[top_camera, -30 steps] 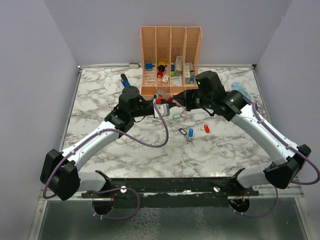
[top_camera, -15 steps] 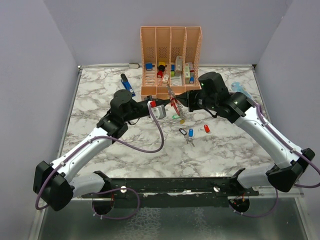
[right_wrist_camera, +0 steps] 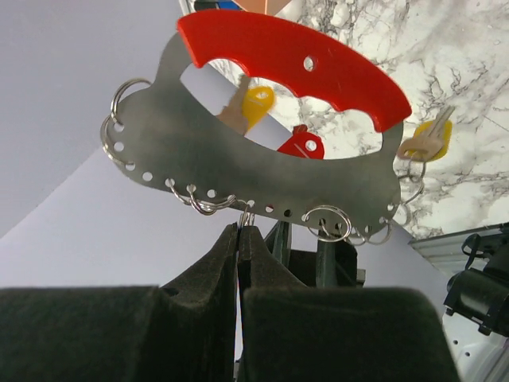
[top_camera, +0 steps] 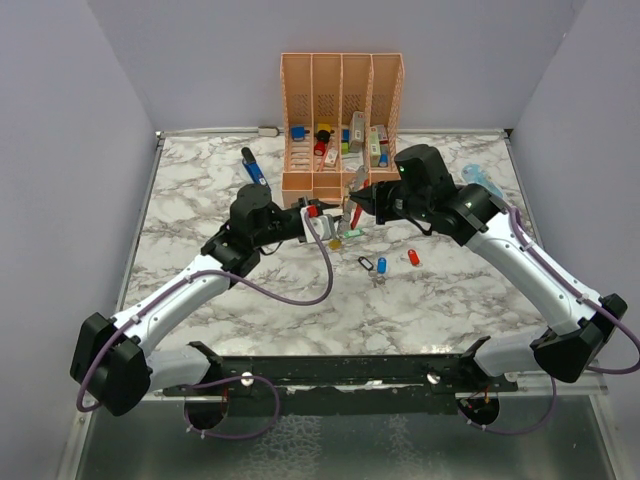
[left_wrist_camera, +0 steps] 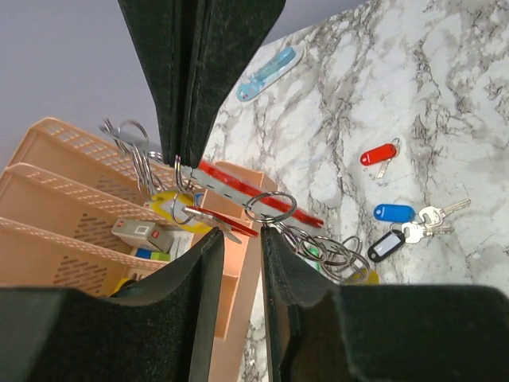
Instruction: Put the keys on the keyring
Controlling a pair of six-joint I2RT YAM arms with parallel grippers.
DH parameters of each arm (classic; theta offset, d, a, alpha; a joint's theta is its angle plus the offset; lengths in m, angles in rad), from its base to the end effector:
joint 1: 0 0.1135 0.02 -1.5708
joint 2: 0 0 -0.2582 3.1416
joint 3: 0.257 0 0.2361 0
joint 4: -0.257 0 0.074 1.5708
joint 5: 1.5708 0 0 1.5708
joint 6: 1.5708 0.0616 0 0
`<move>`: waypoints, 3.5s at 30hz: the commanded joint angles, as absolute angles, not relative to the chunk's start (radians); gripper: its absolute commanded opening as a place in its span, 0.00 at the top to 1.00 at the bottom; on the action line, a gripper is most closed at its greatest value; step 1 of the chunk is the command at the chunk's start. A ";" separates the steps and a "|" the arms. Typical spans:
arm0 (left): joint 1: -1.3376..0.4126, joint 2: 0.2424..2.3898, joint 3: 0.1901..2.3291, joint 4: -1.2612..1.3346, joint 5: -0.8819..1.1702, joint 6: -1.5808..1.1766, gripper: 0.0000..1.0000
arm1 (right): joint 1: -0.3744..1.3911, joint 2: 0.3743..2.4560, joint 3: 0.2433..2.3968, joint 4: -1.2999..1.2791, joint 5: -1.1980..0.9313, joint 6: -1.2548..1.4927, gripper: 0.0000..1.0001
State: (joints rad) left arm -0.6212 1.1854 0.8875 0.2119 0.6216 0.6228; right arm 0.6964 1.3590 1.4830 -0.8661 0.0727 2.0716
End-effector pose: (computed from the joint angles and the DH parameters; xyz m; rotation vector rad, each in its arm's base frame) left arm 0.2088 -0.1936 0.3324 1.3136 1.0241 -0.5120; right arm 0.2213 0.1792 0.3622 1.7422 2.0534 1.1454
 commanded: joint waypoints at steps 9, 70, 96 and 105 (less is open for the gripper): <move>-0.622 1.215 0.876 0.315 0.519 0.616 0.61 | 0.696 1.342 1.472 -0.817 0.065 2.068 0.99; -0.607 1.229 0.950 0.186 0.613 0.752 0.75 | 0.696 1.327 1.441 -0.791 0.064 2.042 0.99; -0.602 1.265 0.969 0.213 0.621 0.743 1.00 | 0.696 1.334 1.447 -0.781 0.046 2.022 0.99; -0.603 1.264 0.967 0.234 0.608 0.692 0.86 | 0.696 1.333 1.444 -0.779 0.053 2.019 0.99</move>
